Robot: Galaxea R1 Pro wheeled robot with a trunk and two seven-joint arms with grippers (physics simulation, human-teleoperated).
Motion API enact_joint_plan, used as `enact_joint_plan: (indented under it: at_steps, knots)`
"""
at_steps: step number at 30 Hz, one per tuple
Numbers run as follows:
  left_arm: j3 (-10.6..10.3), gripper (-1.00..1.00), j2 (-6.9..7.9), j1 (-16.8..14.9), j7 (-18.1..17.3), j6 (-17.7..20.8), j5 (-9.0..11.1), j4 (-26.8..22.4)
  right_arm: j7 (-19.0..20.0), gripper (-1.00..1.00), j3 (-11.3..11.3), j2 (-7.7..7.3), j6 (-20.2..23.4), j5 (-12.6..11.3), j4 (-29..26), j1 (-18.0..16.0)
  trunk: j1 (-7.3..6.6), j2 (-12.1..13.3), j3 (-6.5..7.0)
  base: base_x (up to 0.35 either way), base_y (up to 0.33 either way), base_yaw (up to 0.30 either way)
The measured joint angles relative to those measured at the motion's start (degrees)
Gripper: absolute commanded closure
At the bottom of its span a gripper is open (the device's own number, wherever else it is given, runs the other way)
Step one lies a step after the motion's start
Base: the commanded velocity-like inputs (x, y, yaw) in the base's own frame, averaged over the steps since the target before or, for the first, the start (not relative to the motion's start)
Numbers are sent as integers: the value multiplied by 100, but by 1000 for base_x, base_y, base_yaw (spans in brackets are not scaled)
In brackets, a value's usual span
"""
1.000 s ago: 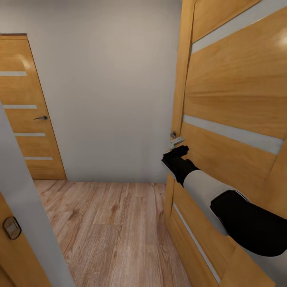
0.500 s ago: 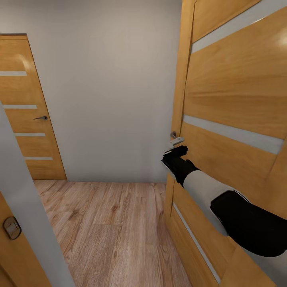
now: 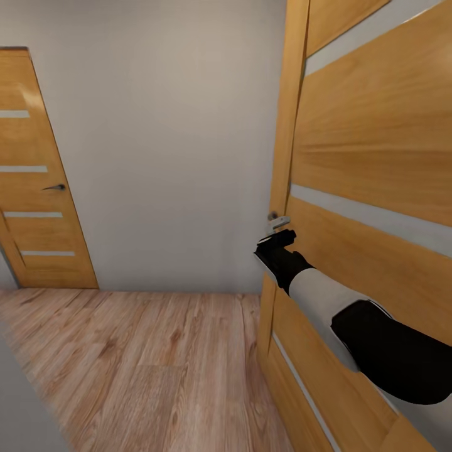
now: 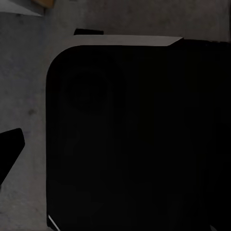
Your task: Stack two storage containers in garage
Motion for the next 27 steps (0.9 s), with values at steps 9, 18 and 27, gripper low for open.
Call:
enact_joint_plan:
  at_steps: [9, 18, 27]
  knots:
    - [0, -100, 0, 0, 3, 0, -1, 0, -61, -100, 6, 0, 30, 18, 15, -4, 2, 0, 0, 27, -2, 0]
    - [0, -100, 0, 0, 3, 0, -1, 0, -94, -100, 19, 0, 56, -1, 112, -8, 2, 0, 0, 0, 0, 0]
    - [0, -100, 0, 0, 3, -1, -1, 0, -111, -100, 36, -41, 9, -1, 277, -11, 2, 0, 0, 0, 0, 0]
